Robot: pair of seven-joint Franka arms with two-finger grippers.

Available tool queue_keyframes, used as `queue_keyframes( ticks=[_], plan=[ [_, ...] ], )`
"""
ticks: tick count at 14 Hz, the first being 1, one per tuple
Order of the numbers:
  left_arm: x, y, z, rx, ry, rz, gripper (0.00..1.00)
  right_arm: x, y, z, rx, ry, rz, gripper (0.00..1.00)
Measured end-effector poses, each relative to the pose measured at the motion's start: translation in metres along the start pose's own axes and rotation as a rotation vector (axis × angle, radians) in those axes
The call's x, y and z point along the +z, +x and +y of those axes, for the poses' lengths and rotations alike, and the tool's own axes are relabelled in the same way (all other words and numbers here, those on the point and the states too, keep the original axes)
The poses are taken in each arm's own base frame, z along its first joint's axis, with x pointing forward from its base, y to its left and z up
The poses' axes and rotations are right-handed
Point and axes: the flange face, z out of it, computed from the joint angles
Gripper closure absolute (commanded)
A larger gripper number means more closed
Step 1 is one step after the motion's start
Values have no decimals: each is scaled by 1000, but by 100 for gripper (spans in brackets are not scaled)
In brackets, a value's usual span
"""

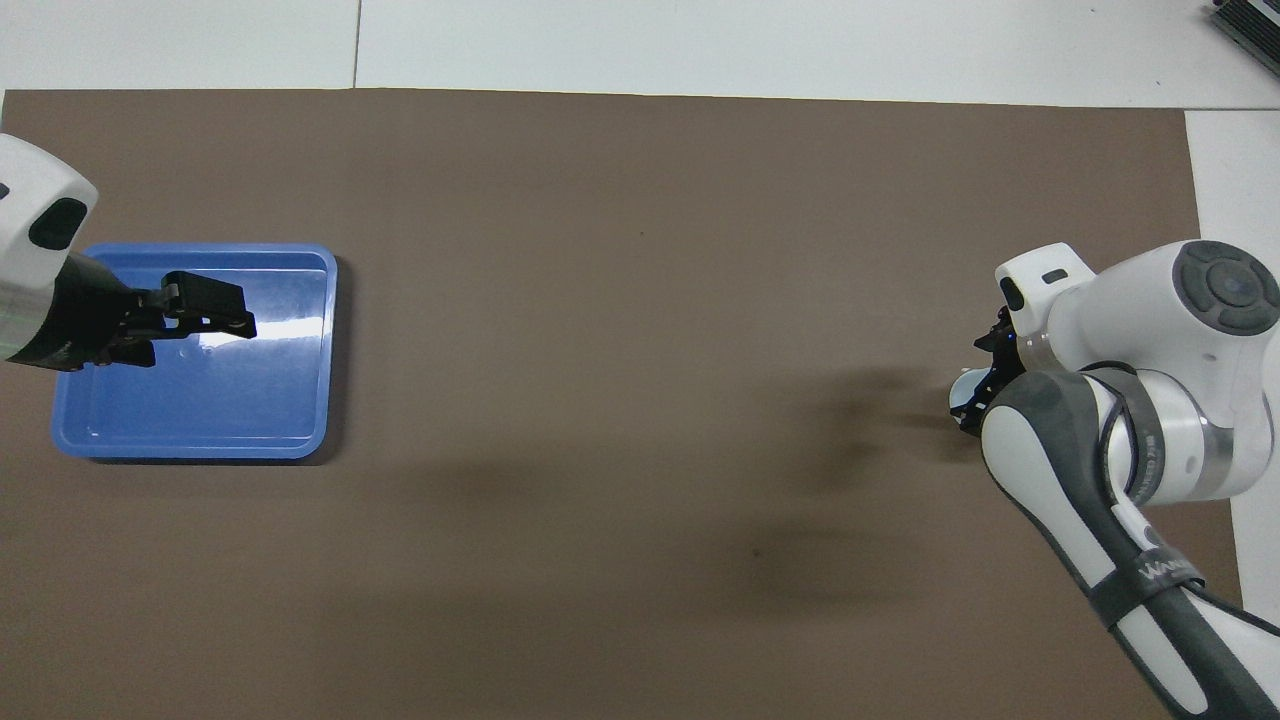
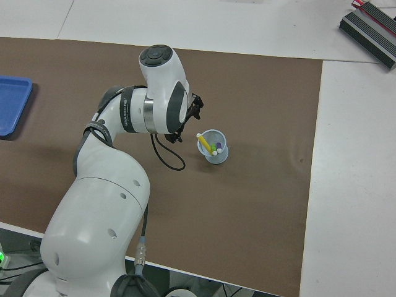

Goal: Right arm passes pens to left for tray arrangement
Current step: 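Lift the yellow pen with the right gripper while the left gripper approaches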

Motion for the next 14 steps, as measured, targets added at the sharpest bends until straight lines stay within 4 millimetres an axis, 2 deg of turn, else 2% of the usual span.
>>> queue_keyframes(
  ticks=[3, 5, 7, 10, 12, 14],
  plan=[
    [13, -4, -1, -61, -48, 31, 0, 0, 0, 0, 1, 2, -1, 14],
    [17, -9, 2, -84, -60, 40, 0, 1, -8, 3, 16, 9, -4, 17],
    [16, -11, 7, -110, -65, 50, 0, 2, -19, 7, 33, 10, -8, 22],
    [16, -14, 20, -150, -75, 65, 0, 2, -20, 8, 34, 8, -12, 31],
    [17, -15, 23, -159, -75, 64, 0, 0, -20, 8, 31, 4, -11, 48],
    [19, -15, 21, -166, -75, 62, 0, -2, -19, 7, 29, 1, -12, 70]
  ],
)
